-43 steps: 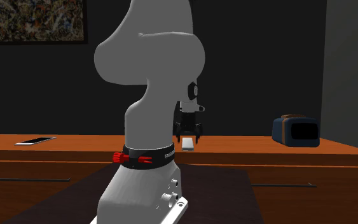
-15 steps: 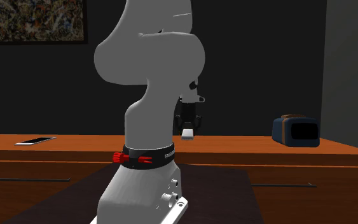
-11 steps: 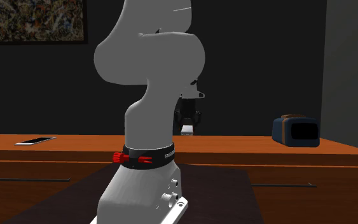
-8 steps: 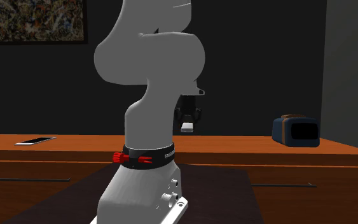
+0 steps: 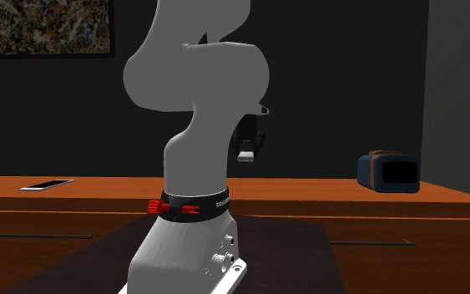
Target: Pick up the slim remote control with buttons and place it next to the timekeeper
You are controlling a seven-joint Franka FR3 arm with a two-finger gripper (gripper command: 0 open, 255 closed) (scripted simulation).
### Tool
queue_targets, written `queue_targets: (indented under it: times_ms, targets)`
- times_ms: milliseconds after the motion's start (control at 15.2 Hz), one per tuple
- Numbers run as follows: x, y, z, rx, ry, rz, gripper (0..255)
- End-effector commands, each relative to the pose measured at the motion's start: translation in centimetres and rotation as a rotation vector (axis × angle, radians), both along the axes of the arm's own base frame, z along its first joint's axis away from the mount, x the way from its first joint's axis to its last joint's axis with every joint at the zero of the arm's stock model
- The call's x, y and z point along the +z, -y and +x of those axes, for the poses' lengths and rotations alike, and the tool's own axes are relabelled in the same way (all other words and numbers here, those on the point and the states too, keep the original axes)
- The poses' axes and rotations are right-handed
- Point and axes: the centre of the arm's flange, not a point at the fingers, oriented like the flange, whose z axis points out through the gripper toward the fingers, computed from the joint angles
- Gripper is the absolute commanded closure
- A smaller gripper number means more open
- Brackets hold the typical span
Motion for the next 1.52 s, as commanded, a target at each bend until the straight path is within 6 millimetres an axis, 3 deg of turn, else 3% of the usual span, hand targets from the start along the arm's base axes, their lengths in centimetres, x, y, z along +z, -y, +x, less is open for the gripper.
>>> queue_targets:
  times_ms: [0, 1122, 1452]
  targets:
    - [1.2, 0.0, 0.1, 0.0, 0.0, 0.0, 255]
    - [9.9, 0.0, 0.1, 0.0, 0.0, 0.0, 255]
    - [9.9, 6.4, 1.5, 0.0, 0.0, 0.0, 255]
